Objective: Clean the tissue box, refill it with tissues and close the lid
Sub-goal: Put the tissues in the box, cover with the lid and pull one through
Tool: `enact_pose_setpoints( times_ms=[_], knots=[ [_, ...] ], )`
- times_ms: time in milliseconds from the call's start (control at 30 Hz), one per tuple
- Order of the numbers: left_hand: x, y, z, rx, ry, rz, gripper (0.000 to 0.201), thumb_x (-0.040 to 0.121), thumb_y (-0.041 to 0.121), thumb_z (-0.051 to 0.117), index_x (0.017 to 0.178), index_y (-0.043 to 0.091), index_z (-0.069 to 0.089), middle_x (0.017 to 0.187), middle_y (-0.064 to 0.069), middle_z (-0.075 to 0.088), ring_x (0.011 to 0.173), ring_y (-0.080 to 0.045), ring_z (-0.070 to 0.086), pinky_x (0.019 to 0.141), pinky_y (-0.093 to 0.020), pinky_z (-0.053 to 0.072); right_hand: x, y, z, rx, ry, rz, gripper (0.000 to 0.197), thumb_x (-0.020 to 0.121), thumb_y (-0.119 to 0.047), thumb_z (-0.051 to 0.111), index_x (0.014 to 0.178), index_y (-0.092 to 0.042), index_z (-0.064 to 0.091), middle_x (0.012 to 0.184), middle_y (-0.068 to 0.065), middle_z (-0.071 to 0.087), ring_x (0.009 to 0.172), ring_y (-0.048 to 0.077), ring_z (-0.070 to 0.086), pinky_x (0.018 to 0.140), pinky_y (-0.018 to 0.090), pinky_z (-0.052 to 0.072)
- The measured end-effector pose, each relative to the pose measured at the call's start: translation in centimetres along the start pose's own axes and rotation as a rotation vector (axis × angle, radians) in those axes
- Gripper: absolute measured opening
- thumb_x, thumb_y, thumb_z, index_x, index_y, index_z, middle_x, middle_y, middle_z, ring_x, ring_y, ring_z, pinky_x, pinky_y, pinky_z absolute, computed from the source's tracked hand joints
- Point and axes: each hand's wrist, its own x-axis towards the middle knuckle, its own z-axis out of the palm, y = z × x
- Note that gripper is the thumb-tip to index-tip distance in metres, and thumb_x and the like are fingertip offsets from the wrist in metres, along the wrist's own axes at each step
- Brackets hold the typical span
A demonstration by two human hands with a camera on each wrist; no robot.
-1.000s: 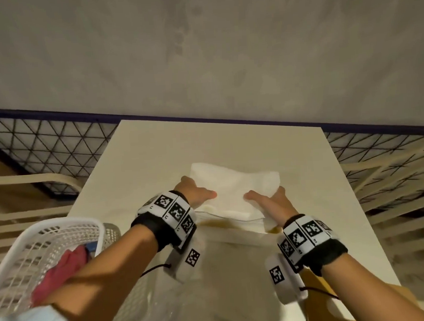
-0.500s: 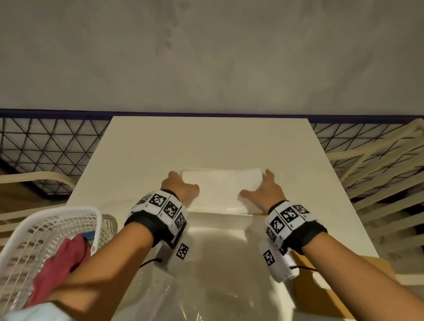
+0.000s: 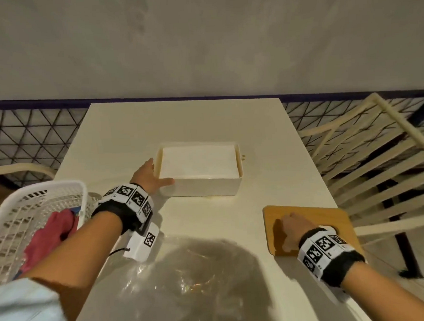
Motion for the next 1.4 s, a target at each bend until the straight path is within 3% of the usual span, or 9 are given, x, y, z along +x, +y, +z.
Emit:
enact_pose_setpoints(
  times_ms=[267,400,500,567,733,900,1033,1267,1400],
  knots=[
    [-0.4,-0.6,1.4,0.116,0.037,0.037,0.064,0.079,0.031,0.070,0.130,0.001,0.046,0.133,-0.021,0.050,0.119,-0.035,0.050,0.098,-0.039,0.041,0.0,2.5,3.0,0.079,0.093,-0.098,0.079,0.073,-0.029,0.073,0.137,-0.013,0.029,0.143,0.009,0.032,0.130,0.028,0.035,0.105,0.038,0.035],
    [-0.6,-0.9,1.6,0.136,0.010,0.034,0.069,0.079,0.034,0.070,0.132,0.002,0.041,0.133,-0.020,0.049,0.121,-0.034,0.048,0.097,-0.037,0.039,-1.0,2.2,-2.0,0.428,0.277,-0.187,0.077,0.065,-0.026,0.080,0.130,-0.009,0.042,0.132,0.012,0.042,0.123,0.030,0.039,0.102,0.033,0.031],
    [-0.5,-1.1,1.6,0.061,0.011,0.046,0.068,0.080,0.027,0.069,0.137,0.006,0.039,0.135,-0.016,0.052,0.124,-0.030,0.049,0.102,-0.034,0.037,-1.9,-0.8,-7.4,0.354,0.410,-0.328,0.070,0.076,-0.023,0.072,0.135,-0.010,0.039,0.132,0.015,0.040,0.128,0.029,0.034,0.099,0.029,0.028],
    [-0.3,-1.4,1.5,0.003,0.012,0.060,0.068,0.079,0.023,0.071,0.137,0.008,0.040,0.134,-0.014,0.054,0.123,-0.029,0.051,0.103,-0.033,0.038,-2.0,-3.9,-10.2,0.252,0.443,-0.439,0.069,0.077,-0.029,0.069,0.136,-0.012,0.038,0.118,0.012,0.042,0.118,0.027,0.039,0.089,0.027,0.032],
    [0.5,-1.9,1.2,-0.064,0.008,0.099,0.072,0.078,0.016,0.072,0.140,0.006,0.036,0.137,-0.014,0.051,0.124,-0.026,0.051,0.104,-0.031,0.038,-0.6,-12.2,-13.4,0.034,0.403,-0.565,0.058,0.080,-0.037,0.065,0.126,-0.007,0.046,0.118,0.012,0.044,0.110,0.029,0.045,0.085,0.033,0.042],
    [1.1,-2.5,1.2,-0.166,-0.018,0.158,0.066,0.076,0.005,0.072,0.135,0.009,0.042,0.127,-0.013,0.058,0.114,-0.026,0.056,0.095,-0.028,0.044,1.4,-17.4,-13.7,-0.047,0.311,-0.603,0.038,0.079,-0.036,0.064,0.090,-0.006,0.044,0.099,0.010,0.039,0.100,0.029,0.048,0.069,0.028,0.034],
    [1.5,-2.9,1.0,-0.148,-0.041,0.213,0.067,0.075,0.006,0.073,0.134,0.016,0.044,0.114,-0.006,0.061,0.103,-0.019,0.058,0.095,-0.029,0.044,2.9,-19.3,-13.5,-0.161,0.243,-0.608,0.046,0.079,-0.030,0.066,0.112,-0.002,0.052,0.124,0.016,0.044,0.116,0.031,0.045,0.087,0.035,0.046],
    [1.8,-3.3,0.8,-0.182,-0.055,0.238,0.073,0.075,0.010,0.074,0.138,0.018,0.039,0.115,-0.001,0.057,0.099,-0.011,0.053,0.088,-0.020,0.039,4.1,-20.1,-13.7,-0.232,0.212,-0.638,0.055,0.075,-0.032,0.070,0.117,-0.001,0.053,0.122,0.014,0.045,0.108,0.029,0.048,0.084,0.034,0.045],
    [1.9,-3.3,0.9,-0.207,-0.070,0.220,0.071,0.074,0.011,0.074,0.137,0.019,0.041,0.125,-0.006,0.056,0.108,-0.017,0.055,0.087,-0.020,0.039,4.6,-19.8,-13.3,-0.221,0.220,-0.638,0.053,0.074,-0.034,0.071,0.114,-0.002,0.056,0.118,0.012,0.047,0.103,0.028,0.051,0.083,0.035,0.047]
  ],
)
